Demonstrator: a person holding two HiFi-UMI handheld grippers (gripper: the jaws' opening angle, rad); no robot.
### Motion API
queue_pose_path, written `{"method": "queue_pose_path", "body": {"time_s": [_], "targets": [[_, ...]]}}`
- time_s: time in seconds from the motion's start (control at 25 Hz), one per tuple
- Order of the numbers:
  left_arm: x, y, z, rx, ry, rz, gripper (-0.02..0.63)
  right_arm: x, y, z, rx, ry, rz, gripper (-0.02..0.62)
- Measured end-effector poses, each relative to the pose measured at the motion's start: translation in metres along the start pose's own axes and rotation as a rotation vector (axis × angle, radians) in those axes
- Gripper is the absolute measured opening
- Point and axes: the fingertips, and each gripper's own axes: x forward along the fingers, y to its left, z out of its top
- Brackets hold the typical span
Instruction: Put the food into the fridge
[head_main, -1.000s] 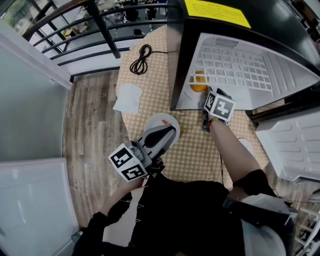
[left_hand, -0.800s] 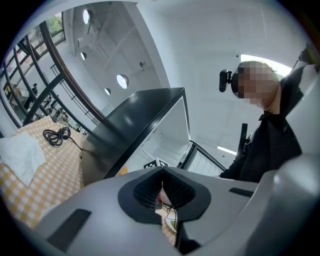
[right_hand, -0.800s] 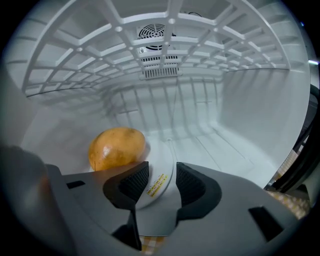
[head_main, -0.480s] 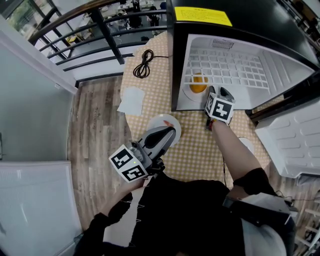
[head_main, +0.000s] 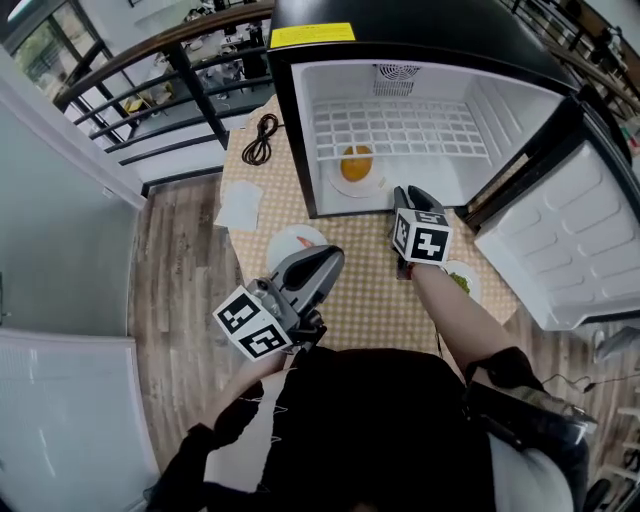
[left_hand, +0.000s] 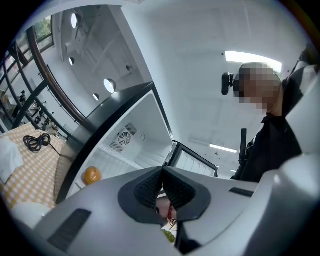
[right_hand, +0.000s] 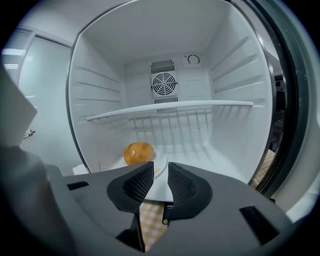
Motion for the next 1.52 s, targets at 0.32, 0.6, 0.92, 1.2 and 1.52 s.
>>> {"method": "queue_pose_path", "body": {"time_s": [0.32, 0.6, 0.92, 1.2, 1.52], "targets": [[0.01, -0.052, -0.01, 0.047, -0.036, 0.035, 0.015, -0.071, -0.009, 0.016, 0.135, -0.085, 0.175, 0.03], [0.024, -0.093, -0.03, 0.071, -0.055, 0.045, 0.015, -0.149, -0.02, 0.03, 0.183, -0.178, 0.303, 0.02], [0.03, -0.115, -0.055, 0.055, -0.051, 0.08, 0.015, -0.196, -0.036, -0.011, 0.217, -0.129, 0.37, 0.017], [0.032, -0.133, -0.059, 0.073, -0.042, 0.079, 0.015, -0.216, -0.041, -0.021, 0.202, -0.133, 0.377, 0.017], [0.031, -0.142, -0.064, 0.073, -0.038, 0.078, 0.015, -0.227, -0.049, -0.021, 0.194, -0.148, 0.357, 0.017]]}}
